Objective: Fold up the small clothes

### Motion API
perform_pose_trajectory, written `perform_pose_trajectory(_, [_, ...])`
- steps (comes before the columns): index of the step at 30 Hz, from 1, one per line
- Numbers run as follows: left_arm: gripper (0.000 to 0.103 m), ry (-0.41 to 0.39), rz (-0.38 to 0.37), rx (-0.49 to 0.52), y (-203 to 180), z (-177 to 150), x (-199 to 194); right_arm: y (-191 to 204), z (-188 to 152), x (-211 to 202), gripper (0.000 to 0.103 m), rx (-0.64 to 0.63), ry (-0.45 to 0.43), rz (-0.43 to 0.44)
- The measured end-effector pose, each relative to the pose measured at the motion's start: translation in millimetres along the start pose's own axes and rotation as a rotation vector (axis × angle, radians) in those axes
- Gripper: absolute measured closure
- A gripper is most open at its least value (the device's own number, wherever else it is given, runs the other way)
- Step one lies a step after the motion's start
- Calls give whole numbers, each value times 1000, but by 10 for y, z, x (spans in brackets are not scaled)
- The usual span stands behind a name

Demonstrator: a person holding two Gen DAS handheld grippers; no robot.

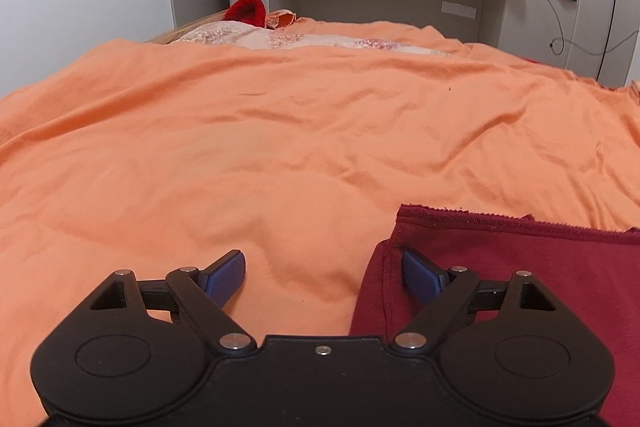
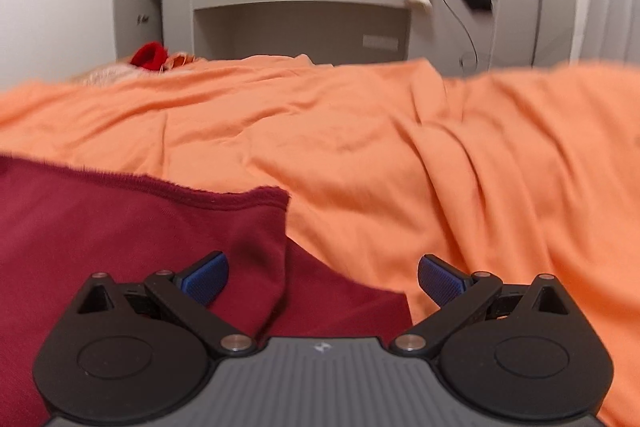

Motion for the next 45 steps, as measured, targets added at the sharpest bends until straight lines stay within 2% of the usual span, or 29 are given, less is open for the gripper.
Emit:
perform_pose_trajectory(4, [6, -54, 10, -20, 103, 59, -166, -196, 55, -112, 0, 99, -35, -33])
perform_pose_trajectory(7, [4, -82, 24, -54, 232, 100, -263, -328, 68, -178, 0, 163, -46, -55])
perform_pose_trajectory(14, [2, -73, 73, -189, 709, 77, -350, -519, 69, -344, 0, 239, -61, -139])
perform_pose_trajectory(18, [1, -88, 53, -214, 814, 11, -511, -542, 110, -483, 0, 251, -94, -147])
perform_pose_trajectory(24, [1, -84, -81, -222, 613, -125, -701, -406, 169, -747, 0, 245, -146, -135])
perform_pose_trajectory(26, [1, -85, -102, -214, 535, -158, -744, -362, 227, -864, 0, 225, -178, -125])
perform_pose_trajectory(35, [1, -93, -96, -141, 298, -386, -978, -143, 235, -1316, 0, 182, -261, -115])
perform_pose_trajectory(40, [1, -131, -81, -215, 399, -541, -1303, 187, 106, -1449, 0, 218, -263, -32])
perform_pose_trajectory(45, [1, -139, -88, -277, 499, -848, -1625, 686, 25, -1563, 0, 127, -283, 51])
Point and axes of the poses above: each gripper's, at about its wrist camera, not at the fingertips, and x roughly the way its jaws point, y to its left, z to its top, the point moved 10 cm from there along x, roughly the way its jaws point, and after that the axes turned 11 degrees about -y, right-handed, at the moved point
